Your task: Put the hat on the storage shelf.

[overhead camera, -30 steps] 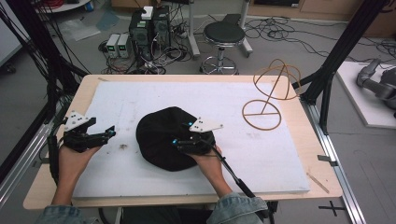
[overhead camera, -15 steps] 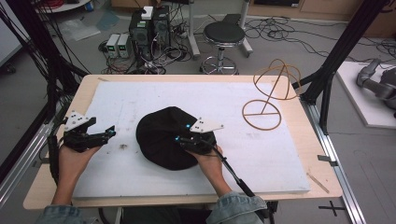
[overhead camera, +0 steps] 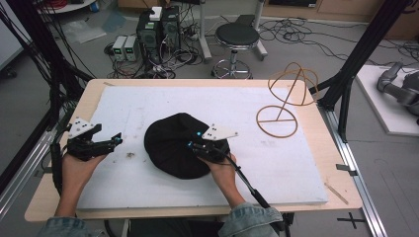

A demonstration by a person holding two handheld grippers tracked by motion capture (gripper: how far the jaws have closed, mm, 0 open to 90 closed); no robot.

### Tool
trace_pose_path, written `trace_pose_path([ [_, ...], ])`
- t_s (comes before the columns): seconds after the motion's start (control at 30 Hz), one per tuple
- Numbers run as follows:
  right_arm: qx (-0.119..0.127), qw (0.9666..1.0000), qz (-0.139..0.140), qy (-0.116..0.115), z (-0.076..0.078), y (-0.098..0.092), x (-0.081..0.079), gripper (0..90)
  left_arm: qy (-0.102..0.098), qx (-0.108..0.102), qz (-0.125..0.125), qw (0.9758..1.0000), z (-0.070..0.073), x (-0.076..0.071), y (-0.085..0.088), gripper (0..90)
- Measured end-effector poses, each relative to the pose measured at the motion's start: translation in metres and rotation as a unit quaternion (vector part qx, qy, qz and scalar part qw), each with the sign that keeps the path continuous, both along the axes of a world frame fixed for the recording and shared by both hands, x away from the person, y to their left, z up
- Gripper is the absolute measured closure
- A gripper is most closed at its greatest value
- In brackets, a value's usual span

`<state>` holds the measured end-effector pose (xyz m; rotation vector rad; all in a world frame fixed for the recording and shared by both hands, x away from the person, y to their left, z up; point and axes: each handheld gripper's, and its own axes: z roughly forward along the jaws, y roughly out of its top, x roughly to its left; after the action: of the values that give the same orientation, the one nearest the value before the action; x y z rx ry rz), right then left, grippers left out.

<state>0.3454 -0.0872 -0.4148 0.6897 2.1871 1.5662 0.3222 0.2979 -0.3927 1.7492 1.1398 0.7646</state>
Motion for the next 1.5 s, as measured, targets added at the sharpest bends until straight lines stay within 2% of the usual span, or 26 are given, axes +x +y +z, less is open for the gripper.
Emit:
trace_pose_path([
  [0.3, 0.013, 0.9997, -0.016, -0.01, 0.008, -0.008, -0.001, 79.2, -0.001, 0.0, 0.002, 1.0, 0.0, 0.0, 0.001, 20.5],
  [0.43, 0.03, 0.9992, -0.025, -0.007, 0.012, -0.013, -0.002, 79.5, -0.001, 0.0, 0.002, 1.0, 0.001, 0.0, 0.001, 20.5],
  [0.7, 0.051, 0.9977, -0.042, -0.015, 0.024, -0.028, -0.003, 79.9, -0.001, -0.001, 0.003, 1.0, 0.001, 0.0, 0.002, 20.5],
  [1.07, 0.062, 0.9952, -0.06, -0.048, 0.045, -0.048, -0.009, 79.9, -0.001, -0.002, 0.004, 1.0, 0.001, 0.0, 0.002, 20.5],
  [1.27, 0.072, 0.9932, -0.07, -0.058, 0.058, -0.059, -0.01, 79.8, -0.003, -0.002, 0.004, 1.0, 0.002, -0.001, 0.003, 20.5],
  [1.5, 0.071, 0.9916, -0.076, -0.076, 0.074, -0.07, -0.01, 79.8, -0.003, -0.002, 0.005, 1.0, 0.002, -0.001, 0.003, 20.5],
])
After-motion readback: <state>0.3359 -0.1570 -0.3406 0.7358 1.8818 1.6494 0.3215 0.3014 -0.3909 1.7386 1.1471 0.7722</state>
